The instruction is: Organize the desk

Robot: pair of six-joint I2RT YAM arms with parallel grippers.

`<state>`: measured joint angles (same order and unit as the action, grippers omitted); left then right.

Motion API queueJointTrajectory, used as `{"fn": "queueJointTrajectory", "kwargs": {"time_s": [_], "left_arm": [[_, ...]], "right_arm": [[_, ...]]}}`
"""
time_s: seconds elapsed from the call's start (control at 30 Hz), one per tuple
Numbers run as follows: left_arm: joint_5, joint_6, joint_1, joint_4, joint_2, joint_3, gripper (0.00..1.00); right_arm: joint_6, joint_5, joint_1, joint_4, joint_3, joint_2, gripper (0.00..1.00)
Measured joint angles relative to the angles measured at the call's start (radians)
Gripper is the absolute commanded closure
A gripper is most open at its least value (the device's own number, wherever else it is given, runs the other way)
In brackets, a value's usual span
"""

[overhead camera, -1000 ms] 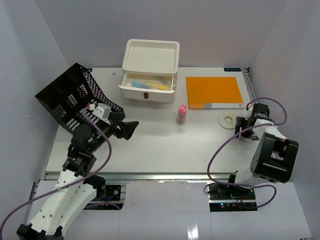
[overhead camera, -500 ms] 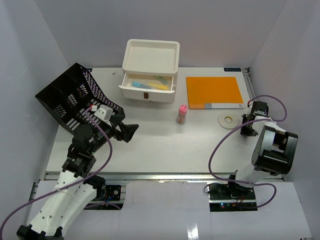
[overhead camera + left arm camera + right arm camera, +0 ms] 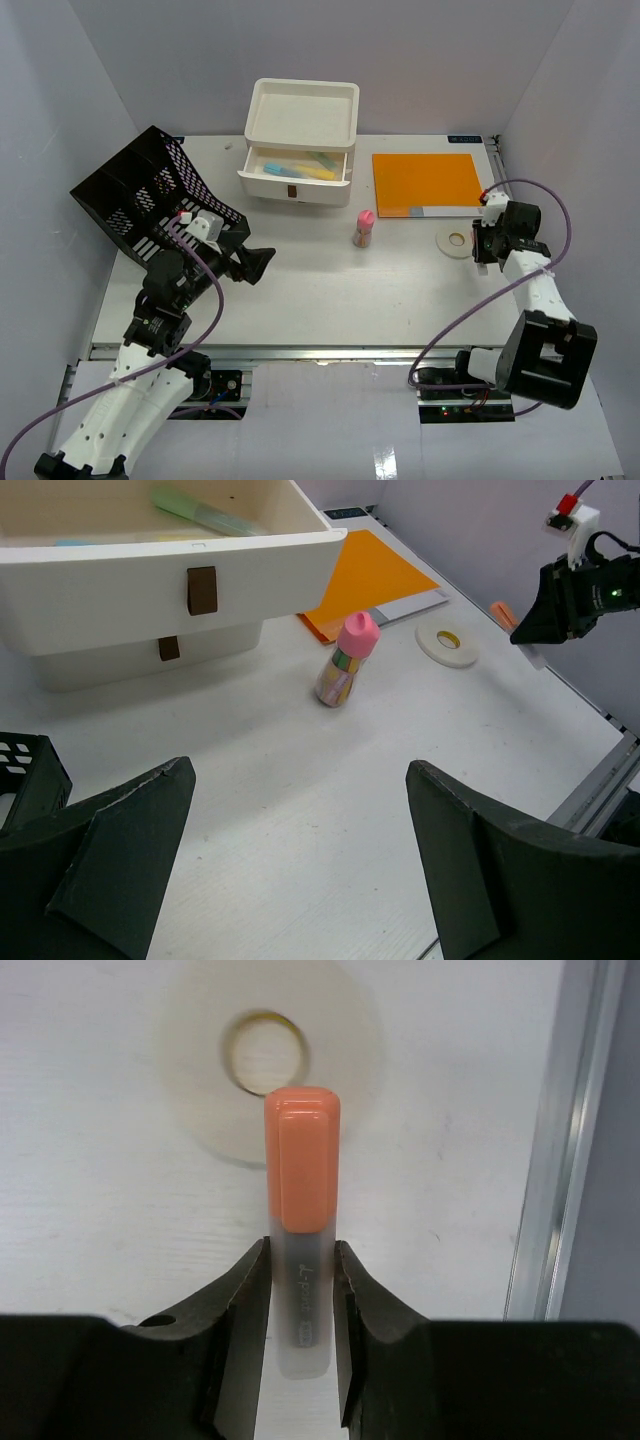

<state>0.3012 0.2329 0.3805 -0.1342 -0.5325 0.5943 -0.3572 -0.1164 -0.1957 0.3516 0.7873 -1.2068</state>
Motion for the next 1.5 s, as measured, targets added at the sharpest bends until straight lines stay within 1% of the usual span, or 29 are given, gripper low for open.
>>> {"fn": "queueJointTrajectory", "kwargs": {"time_s": [0.07,0.17,0.2,0.3,0.43,0.63,0.8,0.87,0.93,1.03,1.07,1.1,1.13,1.2,1.27,1.43,1.5], "left_arm": [[0.0,0.0,0.0,0.004,-0.002,-0.004,0.02],[-0.001,0.0,0.0,0.006,-0.01,-0.016,0.02],[-0.005,-0.001,0.0,0.006,-0.015,-0.018,0.02],[-0.023,-0.003,0.0,0.007,-0.023,-0.024,0.02],[-0.053,-0.008,0.0,0.007,-0.034,-0.031,0.02],[-0.082,-0.015,-0.002,0.008,-0.063,-0.032,0.02],[-0.092,-0.024,-0.002,0.01,-0.08,-0.04,0.02],[-0.095,-0.026,-0.002,0.012,-0.083,-0.044,0.02],[-0.096,-0.026,-0.002,0.013,-0.086,-0.045,0.02],[-0.097,-0.027,-0.002,0.015,-0.089,-0.045,0.02],[-0.097,-0.026,-0.002,0.015,-0.089,-0.045,0.02],[-0.097,-0.026,-0.002,0.015,-0.089,-0.045,0.02],[-0.097,-0.026,-0.002,0.015,-0.089,-0.045,0.02],[-0.097,-0.026,-0.002,0.015,-0.089,-0.045,0.02],[-0.096,-0.026,-0.002,0.015,-0.088,-0.045,0.02],[-0.095,-0.026,-0.002,0.015,-0.066,-0.045,0.02],[-0.095,-0.026,-0.002,0.016,-0.052,-0.046,0.02]], "right_arm": [[-0.09,-0.069,0.08,0.031,0.056,0.03,0.92],[-0.203,-0.144,0.194,0.071,0.149,0.031,0.92],[-0.25,-0.173,0.252,0.082,0.186,0.028,0.92],[-0.365,-0.2,0.411,0.128,0.329,-0.033,0.92],[-0.454,-0.222,0.593,0.145,0.564,-0.185,0.92],[-0.474,-0.208,0.743,0.139,0.87,-0.4,0.92],[-0.389,-0.177,0.825,0.07,1.049,-0.559,0.91],[-0.353,-0.153,0.844,0.032,1.078,-0.603,0.86],[-0.317,-0.127,0.858,0.005,1.098,-0.646,0.76],[-0.278,-0.09,0.866,-0.016,1.121,-0.705,0.55],[-0.267,-0.081,0.867,-0.022,1.124,-0.722,0.42],[-0.255,-0.069,0.866,-0.019,1.124,-0.735,0.33],[-0.246,-0.061,0.866,-0.018,1.124,-0.745,0.26],[-0.229,-0.046,0.866,-0.015,1.123,-0.752,0.22],[-0.216,-0.034,0.864,-0.019,1.123,-0.75,0.2],[-0.195,-0.05,0.864,-0.008,1.12,-0.718,0.22],[-0.212,-0.12,0.862,0.012,1.109,-0.679,0.24]]}}
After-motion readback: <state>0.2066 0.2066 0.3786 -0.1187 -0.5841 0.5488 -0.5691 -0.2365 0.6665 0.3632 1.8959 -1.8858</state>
